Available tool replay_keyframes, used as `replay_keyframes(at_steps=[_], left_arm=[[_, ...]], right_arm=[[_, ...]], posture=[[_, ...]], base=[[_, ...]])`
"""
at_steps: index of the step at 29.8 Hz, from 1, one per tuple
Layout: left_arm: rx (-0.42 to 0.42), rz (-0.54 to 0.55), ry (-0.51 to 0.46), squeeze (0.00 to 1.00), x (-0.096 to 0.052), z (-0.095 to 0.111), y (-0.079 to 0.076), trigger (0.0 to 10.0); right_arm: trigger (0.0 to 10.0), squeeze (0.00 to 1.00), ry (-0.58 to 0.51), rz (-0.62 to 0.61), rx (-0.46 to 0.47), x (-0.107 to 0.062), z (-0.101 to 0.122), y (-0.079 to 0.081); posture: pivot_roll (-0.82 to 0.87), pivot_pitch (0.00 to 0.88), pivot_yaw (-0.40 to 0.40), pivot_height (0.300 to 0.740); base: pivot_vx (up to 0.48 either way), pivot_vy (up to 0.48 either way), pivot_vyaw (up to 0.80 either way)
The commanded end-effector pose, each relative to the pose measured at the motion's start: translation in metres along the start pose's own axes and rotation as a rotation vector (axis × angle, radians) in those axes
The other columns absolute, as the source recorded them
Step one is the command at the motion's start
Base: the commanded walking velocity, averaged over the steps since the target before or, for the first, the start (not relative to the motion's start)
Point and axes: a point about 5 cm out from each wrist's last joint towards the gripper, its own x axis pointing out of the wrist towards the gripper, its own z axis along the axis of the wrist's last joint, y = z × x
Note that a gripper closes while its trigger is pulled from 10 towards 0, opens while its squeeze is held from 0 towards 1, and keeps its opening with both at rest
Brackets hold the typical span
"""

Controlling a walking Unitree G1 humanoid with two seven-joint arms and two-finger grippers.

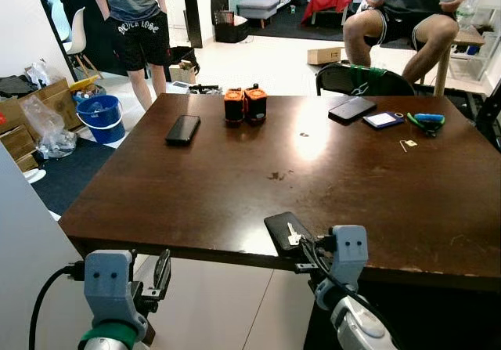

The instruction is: Hang keys on a hook

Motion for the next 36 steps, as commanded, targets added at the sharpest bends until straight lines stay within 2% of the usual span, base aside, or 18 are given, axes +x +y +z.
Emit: replay_keyframes(at_steps=[1,9,36], left_arm=[[0.016,0.019,0.031,0.00,-0.0024,-0.0059,0.0039,10.0],[0.021,0.043,0.038,0.00,-0.0033,-0.0072,0.0075,10.0],[0.040,0.056,0.056,0.00,-0.0046,-0.0105,0.0097,10.0]], right_arm=[[10.0,0.00,0.005,0.003,-0.045,0.0013,-0.0001,0.0016],[10.0,0.00,0.009,0.015,-0.087,0.0033,0.0009,0.0023],[10.0,0.00,0.029,0.042,-0.092,0.0041,-0.0016,0.0051]], posture=[[-0.16,0.023,0.143,0.740],[-0.16,0.022,0.137,0.740],[-0.16,0.019,0.132,0.740]], base=[[0.000,0.000,0.80],[0.000,0.000,0.80],[0.000,0.000,0.80]])
